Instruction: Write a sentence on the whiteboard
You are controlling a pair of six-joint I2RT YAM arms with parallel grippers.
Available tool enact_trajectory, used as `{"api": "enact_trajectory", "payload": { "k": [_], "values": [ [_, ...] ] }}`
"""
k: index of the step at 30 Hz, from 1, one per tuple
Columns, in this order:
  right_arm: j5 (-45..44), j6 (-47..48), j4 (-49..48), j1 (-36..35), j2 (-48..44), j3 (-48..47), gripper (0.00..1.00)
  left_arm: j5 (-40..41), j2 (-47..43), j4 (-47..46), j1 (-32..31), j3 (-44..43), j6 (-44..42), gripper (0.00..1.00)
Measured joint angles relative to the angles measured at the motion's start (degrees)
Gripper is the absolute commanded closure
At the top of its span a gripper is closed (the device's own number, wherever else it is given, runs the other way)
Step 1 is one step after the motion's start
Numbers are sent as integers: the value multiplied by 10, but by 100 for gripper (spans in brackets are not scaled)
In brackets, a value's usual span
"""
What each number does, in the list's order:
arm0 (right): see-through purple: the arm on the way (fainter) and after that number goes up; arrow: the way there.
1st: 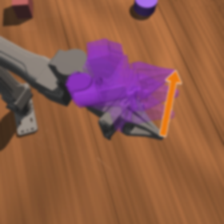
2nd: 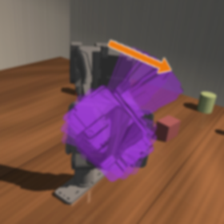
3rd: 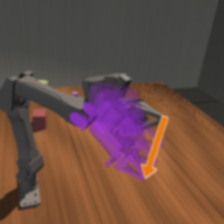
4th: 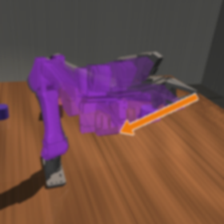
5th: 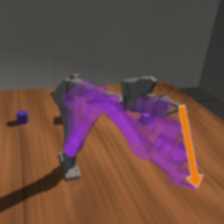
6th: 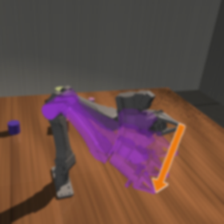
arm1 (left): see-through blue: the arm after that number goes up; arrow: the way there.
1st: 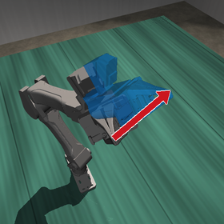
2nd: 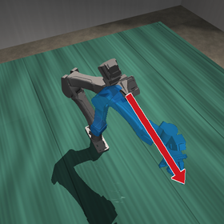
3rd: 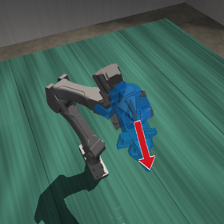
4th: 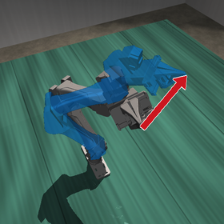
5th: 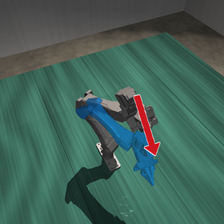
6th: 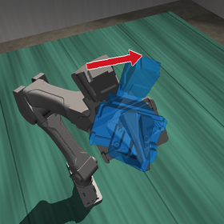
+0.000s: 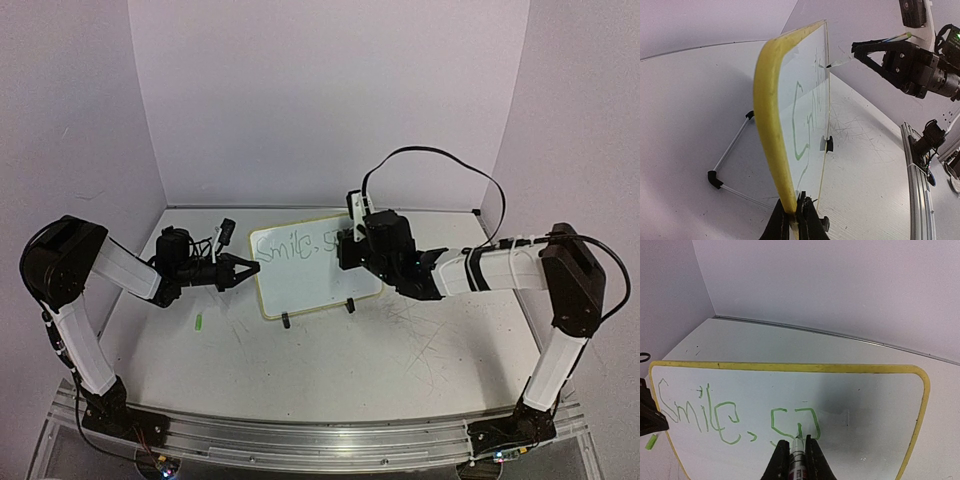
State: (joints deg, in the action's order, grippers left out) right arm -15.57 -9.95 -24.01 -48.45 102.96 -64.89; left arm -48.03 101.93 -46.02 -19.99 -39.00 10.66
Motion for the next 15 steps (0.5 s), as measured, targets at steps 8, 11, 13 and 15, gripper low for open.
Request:
{"api": "enact_trajectory", "payload": {
  "k": [8, 11, 13, 15],
  "values": [
    [4, 8, -10, 12, -93, 38, 100, 0, -1, 0, 0, 0, -1, 100],
    [4, 16, -17, 17, -100, 41, 100, 1, -1, 0, 0, 0, -2, 100],
    [5, 21, -14, 18, -100, 44, 100, 1, -1, 1, 0, 0, -2, 100],
    [6, 24, -12, 18, -99, 47, 100, 2, -1, 1, 0, 0, -2, 100]
  ]
}}
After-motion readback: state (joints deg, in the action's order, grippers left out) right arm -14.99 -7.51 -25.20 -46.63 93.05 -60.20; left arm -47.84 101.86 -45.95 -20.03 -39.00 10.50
